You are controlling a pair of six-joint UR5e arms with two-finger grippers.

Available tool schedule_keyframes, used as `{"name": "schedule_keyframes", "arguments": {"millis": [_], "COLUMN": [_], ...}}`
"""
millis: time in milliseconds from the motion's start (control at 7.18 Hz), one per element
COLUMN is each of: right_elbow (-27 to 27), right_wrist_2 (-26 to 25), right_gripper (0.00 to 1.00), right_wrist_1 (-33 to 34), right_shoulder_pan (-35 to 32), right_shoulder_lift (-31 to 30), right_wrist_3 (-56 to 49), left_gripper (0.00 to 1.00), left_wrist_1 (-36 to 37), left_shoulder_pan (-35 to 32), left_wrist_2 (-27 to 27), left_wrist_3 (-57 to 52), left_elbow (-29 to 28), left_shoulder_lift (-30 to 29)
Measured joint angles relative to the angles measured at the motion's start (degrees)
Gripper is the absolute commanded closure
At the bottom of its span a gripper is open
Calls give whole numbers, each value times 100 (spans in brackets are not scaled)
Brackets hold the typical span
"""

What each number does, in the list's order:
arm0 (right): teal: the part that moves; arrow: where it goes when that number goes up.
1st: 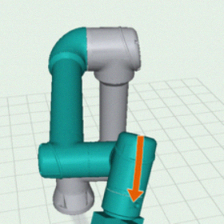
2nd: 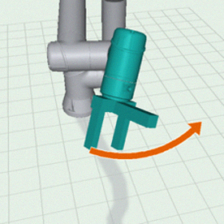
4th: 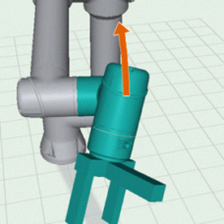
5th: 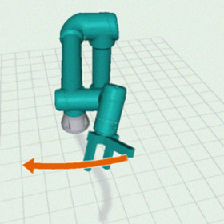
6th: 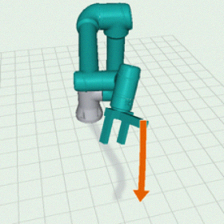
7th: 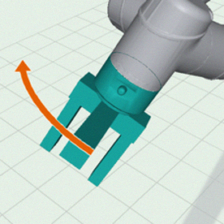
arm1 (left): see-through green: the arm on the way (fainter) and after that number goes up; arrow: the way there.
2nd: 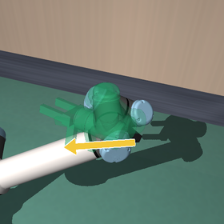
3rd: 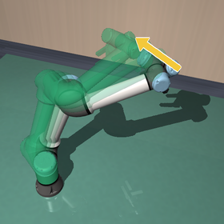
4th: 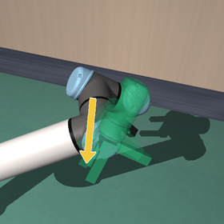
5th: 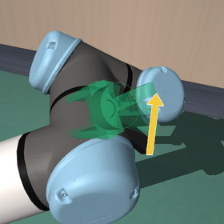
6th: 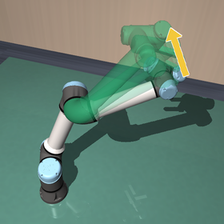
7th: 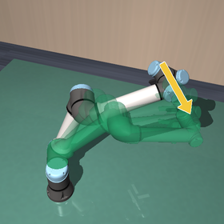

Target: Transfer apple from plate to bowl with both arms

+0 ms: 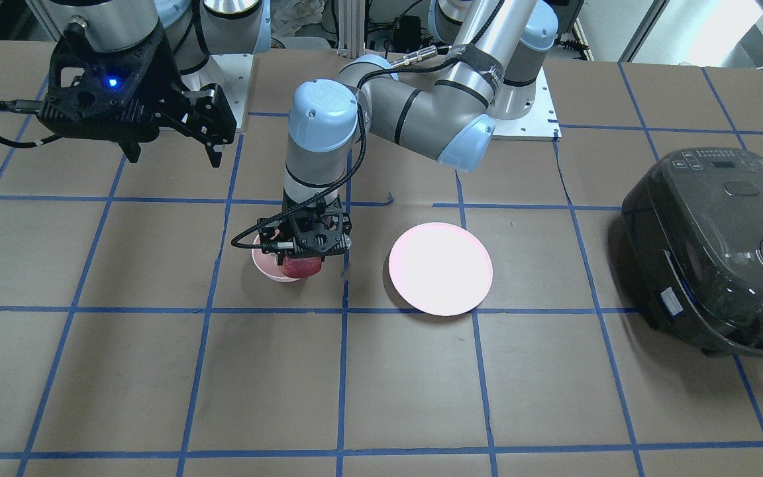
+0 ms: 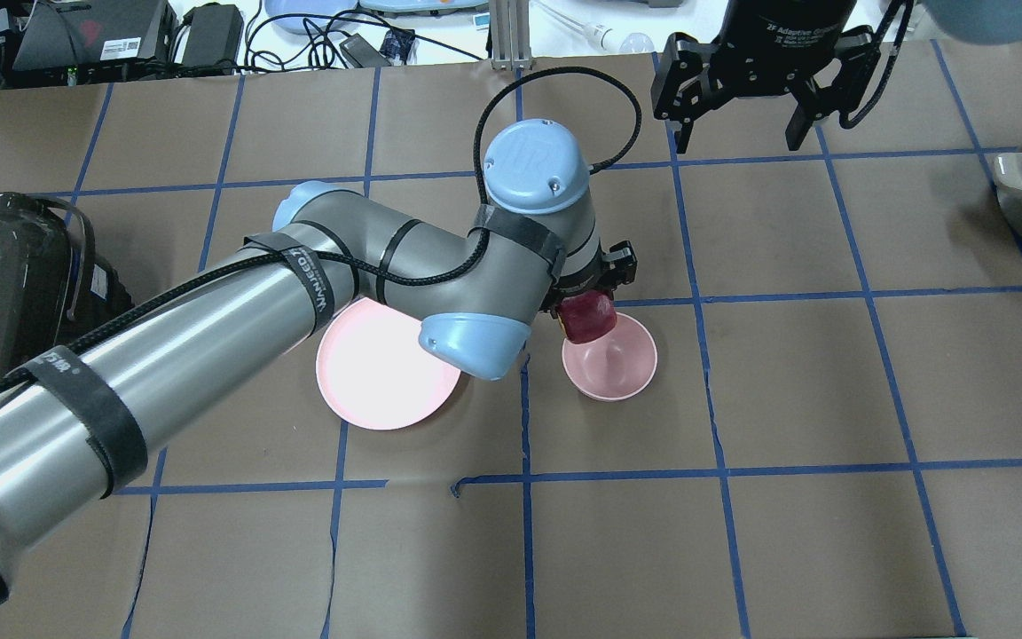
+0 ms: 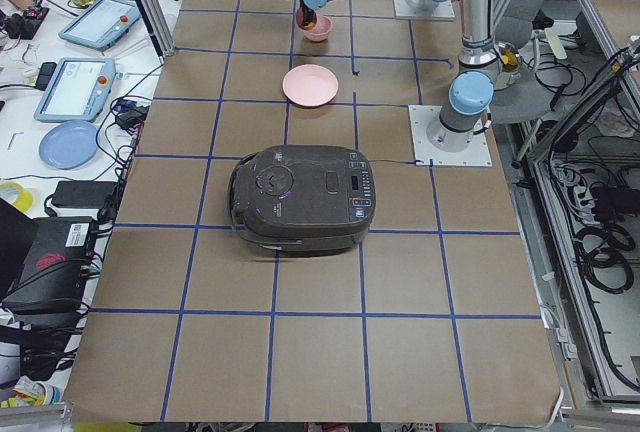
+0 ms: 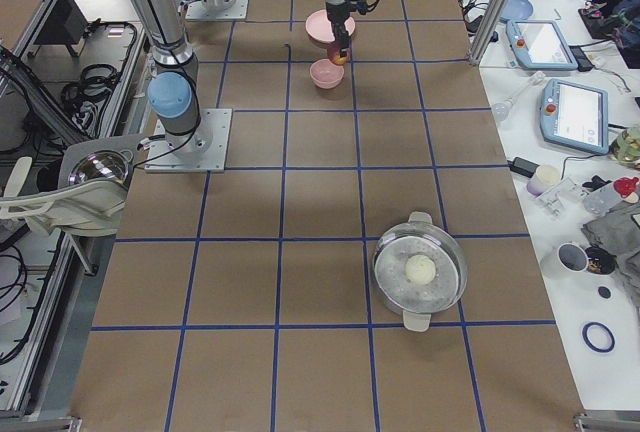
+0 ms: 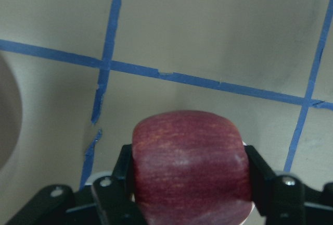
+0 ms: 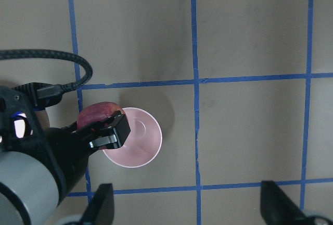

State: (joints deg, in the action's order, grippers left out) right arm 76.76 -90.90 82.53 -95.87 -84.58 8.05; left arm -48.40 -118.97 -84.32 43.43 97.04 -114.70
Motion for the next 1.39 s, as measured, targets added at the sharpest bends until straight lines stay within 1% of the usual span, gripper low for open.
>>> {"name": "schedule_keyframes", "arguments": {"millis": [139,278,418,696,975,1114,1253,1392], "right_elbow": [-7,-10,-7,-8,-14,-18,-22,-26], "right_wrist_2": [-4,-6,-5,1,2,2,0,-4], "right_gripper": [0,0,0,0,0,0,0,0], "right_wrist_1": [0,0,-2,-8,-9,-9,-9,-9], "right_shoulder_pan": [3,6,6,10,10,8,8,7], "right_shoulder_lift": [-9,-14,-11,-3,-16,-29,-42,-46], "right_wrist_3": [-3,-4,-3,-1,3,3,4,4], "left_gripper": [90,44,17,8,7,3,0,2], "left_wrist_1": [18,24,24,23,29,31,15,-42], "left_shoulder_pan": [-106,-183,-224,-245,-243,-198,-38,301], "left_wrist_2": [7,8,1,-62,-171,-195,-215,-223], "left_wrist_3": [146,233,263,235,181,49,-231,-614], "left_elbow": [7,12,15,39,65,67,80,99], "left_shoulder_lift": [-74,-134,-187,-210,-160,-68,62,240]}}
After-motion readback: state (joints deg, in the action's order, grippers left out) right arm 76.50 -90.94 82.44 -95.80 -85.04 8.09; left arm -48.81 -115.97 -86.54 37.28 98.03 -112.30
